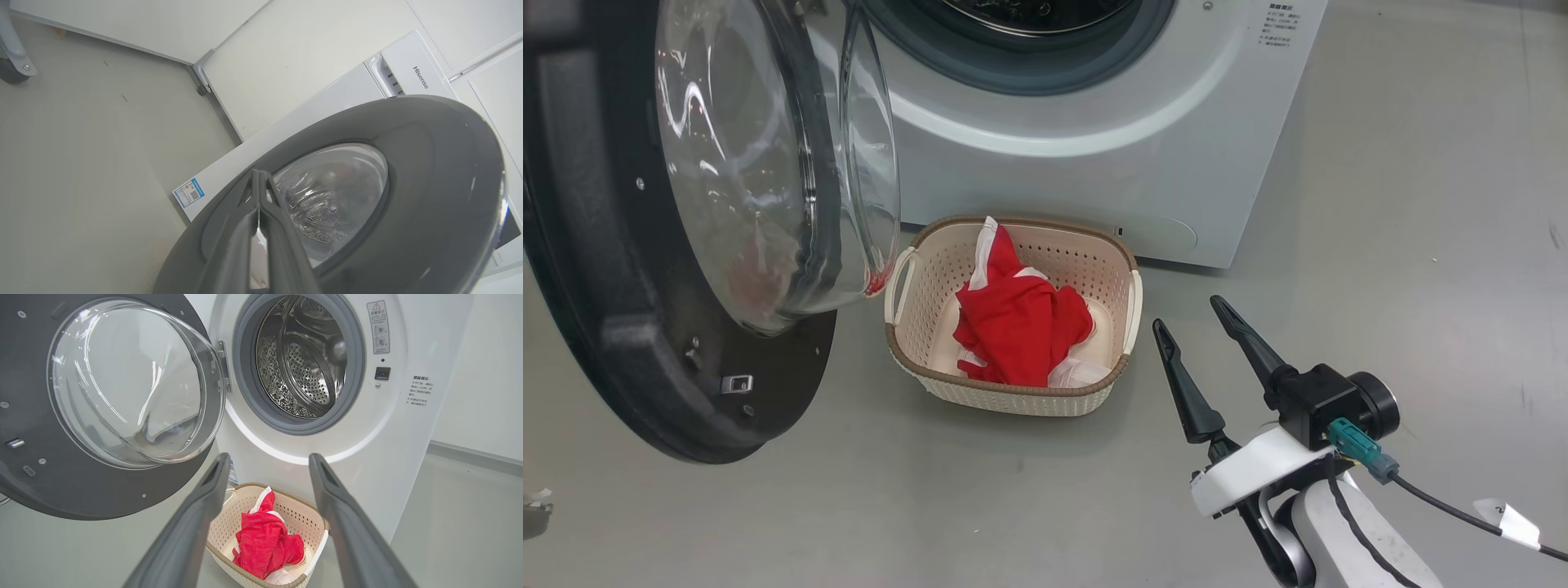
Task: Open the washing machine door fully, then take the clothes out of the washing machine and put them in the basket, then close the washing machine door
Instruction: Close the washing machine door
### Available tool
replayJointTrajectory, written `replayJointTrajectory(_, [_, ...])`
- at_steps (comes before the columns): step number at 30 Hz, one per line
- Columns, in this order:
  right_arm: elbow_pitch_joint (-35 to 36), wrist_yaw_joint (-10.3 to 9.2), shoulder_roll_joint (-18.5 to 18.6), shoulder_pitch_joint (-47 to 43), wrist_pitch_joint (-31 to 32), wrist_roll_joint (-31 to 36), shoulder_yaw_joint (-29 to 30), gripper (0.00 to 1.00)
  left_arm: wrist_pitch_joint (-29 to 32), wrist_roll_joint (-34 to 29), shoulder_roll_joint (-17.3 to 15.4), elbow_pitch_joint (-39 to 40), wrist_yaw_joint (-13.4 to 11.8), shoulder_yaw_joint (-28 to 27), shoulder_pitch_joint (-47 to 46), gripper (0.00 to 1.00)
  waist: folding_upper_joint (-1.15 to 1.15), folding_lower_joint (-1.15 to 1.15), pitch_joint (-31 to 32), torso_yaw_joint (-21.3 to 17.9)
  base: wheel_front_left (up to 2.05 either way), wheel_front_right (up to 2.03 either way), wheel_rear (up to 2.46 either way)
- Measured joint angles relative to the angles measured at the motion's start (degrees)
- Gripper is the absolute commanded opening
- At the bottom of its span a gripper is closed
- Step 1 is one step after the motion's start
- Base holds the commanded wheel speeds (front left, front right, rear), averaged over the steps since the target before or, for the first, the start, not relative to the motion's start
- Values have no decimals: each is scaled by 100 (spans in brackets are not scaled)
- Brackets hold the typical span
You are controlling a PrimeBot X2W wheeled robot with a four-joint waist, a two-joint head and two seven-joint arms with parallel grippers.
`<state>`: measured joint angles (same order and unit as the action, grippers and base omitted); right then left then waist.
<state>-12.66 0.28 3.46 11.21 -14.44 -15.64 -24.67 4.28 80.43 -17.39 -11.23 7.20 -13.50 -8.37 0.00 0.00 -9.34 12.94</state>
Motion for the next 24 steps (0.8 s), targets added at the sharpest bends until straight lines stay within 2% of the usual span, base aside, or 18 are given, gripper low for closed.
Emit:
replayJointTrajectory(4, [-1, 0, -1, 0, 0, -1, -4, 100, 568, 867, 153, -199, -68, -243, -120, 0, 0, 0, -5, -24, 0, 0, 0])
replayJointTrajectory(14, [-3, 0, 0, 1, 0, -7, -37, 100, 1807, 2611, 426, -381, -806, -620, -415, 0, 0, 0, -15, -72, 0, 0, 0])
replayJointTrajectory(20, [-8, 0, 0, 1, 0, -7, -41, 100, 2406, 3185, 430, -405, -1301, -722, -489, 0, 0, 0, -8, -71, 0, 0, 0])
replayJointTrajectory(24, [-9, 0, 0, 1, 0, -7, -45, 100, 2696, 3295, 393, -314, -1344, -676, -488, 0, 0, 0, 1, -67, 0, 0, 0])
